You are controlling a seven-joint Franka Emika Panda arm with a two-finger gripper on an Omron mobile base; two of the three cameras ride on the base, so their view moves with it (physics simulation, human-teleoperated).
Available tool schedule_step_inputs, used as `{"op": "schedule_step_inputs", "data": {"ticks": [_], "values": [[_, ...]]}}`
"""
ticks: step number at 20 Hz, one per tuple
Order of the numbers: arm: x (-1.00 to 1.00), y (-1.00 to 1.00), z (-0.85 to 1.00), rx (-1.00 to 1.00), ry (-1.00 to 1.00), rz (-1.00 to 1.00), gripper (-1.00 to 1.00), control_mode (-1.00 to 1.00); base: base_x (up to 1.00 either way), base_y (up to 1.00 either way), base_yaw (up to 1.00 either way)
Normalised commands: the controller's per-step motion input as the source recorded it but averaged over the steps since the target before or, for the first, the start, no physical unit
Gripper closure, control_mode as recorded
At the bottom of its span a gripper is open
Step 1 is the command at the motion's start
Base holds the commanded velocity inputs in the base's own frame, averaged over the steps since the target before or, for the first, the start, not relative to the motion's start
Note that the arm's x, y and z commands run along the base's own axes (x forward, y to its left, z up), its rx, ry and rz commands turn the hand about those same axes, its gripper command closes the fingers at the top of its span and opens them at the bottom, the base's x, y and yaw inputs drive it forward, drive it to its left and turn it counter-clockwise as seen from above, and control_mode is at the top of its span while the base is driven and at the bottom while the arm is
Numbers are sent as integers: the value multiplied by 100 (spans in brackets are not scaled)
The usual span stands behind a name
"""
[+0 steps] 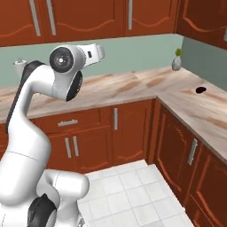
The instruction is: Close all open cabinet doors.
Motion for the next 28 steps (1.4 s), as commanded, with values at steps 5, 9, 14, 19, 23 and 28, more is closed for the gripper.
{"op": "schedule_step_inputs", "data": {"ticks": [5, 9, 14, 19, 23, 28], "values": [[0, 0, 0, 0, 0, 0, -100, 100, 0, 0, -45], [0, 0, 0, 0, 0, 0, -100, 100, 0, 0, -48], [0, 0, 0, 0, 0, 0, -100, 100, 0, 0, -49], [0, 0, 0, 0, 0, 0, -100, 100, 0, 0, -49], [0, 0, 0, 0, 0, 0, -100, 100, 0, 0, -49], [0, 0, 0, 0, 0, 0, -100, 100, 0, 0, -50]]}}
